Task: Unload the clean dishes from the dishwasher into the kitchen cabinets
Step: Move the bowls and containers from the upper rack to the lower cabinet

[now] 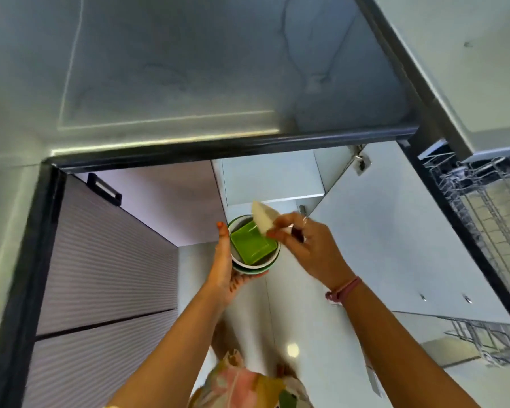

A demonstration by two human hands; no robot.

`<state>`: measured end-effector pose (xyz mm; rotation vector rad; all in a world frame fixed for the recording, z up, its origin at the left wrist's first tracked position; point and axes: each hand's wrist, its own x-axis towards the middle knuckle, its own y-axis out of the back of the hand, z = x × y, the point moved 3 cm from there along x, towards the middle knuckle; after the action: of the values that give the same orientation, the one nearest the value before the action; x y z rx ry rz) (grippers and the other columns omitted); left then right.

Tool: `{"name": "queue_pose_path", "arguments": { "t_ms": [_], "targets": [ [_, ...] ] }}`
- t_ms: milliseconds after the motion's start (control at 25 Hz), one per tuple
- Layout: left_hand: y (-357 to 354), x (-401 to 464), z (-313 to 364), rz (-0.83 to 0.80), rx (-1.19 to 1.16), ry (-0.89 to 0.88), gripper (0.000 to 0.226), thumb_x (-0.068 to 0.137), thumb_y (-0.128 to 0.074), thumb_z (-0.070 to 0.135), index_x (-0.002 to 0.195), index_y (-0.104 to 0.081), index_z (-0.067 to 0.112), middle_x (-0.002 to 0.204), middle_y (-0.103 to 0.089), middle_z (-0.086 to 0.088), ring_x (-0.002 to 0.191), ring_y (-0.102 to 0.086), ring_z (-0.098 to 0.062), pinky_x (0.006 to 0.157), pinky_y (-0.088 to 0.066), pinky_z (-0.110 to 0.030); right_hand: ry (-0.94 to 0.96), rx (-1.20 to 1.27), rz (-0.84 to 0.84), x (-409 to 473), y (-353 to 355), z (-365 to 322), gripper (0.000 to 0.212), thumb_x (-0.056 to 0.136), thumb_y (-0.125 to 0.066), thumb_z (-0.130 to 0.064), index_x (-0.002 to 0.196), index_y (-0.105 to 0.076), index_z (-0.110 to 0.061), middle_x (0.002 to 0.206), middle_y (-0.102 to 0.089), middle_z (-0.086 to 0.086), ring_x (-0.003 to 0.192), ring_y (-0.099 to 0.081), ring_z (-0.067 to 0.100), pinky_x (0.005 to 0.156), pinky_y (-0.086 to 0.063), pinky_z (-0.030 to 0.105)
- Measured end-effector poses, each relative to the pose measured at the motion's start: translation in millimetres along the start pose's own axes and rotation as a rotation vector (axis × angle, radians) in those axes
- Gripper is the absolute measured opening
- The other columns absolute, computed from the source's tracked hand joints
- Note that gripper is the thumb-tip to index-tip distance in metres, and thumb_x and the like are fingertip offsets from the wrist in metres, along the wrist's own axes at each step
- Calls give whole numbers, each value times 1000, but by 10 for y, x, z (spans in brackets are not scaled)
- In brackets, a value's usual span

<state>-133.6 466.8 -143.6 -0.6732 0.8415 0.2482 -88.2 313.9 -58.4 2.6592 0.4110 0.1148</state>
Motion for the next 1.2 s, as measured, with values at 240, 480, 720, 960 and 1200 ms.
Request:
{"name": "queue_pose_path", "arguments": {
  "t_ms": [240,480,720,960,1200],
  "targets": [
    [466,1134,-366,18,-169,-24,95,53,-78,67,132,-51,21,128,-59,-19,107,-63,-41,80,-54,-54,-500,552,305,959,-413,1369,29,98,-49,-13,127,-45,-12,98,-60,6,72,-58,11,56,-51,13],
    [697,2168,-777,5,-183,-66,53,79,-68,44,126,-56,22,126,-58,-19,107,-62,-42,74,-55,-53,-490,1075,208,2010,-1264,2209,45,96,-43,6,136,-47,-13,123,-50,18,87,-60,21,63,-59,22],
    [937,2782,-1071,-55,-147,-76,43,84,-63,30,124,-54,16,123,-59,-25,102,-64,-43,69,-57,-48,-366,1095,189,2634,-1741,2487,59,86,-60,8,140,-40,-2,122,-56,21,89,-60,23,82,-56,28],
    [1183,2923,-1253,-80,-89,-95,39,85,-64,32,117,-55,13,116,-61,-24,99,-65,-42,70,-59,-47,-251,826,247,2886,-1978,2655,50,83,-54,12,132,-47,4,86,-62,16,79,-54,24,83,-50,33],
    [1262,2914,-1264,-80,-79,-95,44,84,-64,34,120,-54,12,117,-60,-24,101,-64,-41,68,-58,-46,-147,85,226,3000,-1916,2644,41,88,-50,-8,129,-48,-16,107,-60,9,76,-65,25,59,-53,15]
  ]
}}
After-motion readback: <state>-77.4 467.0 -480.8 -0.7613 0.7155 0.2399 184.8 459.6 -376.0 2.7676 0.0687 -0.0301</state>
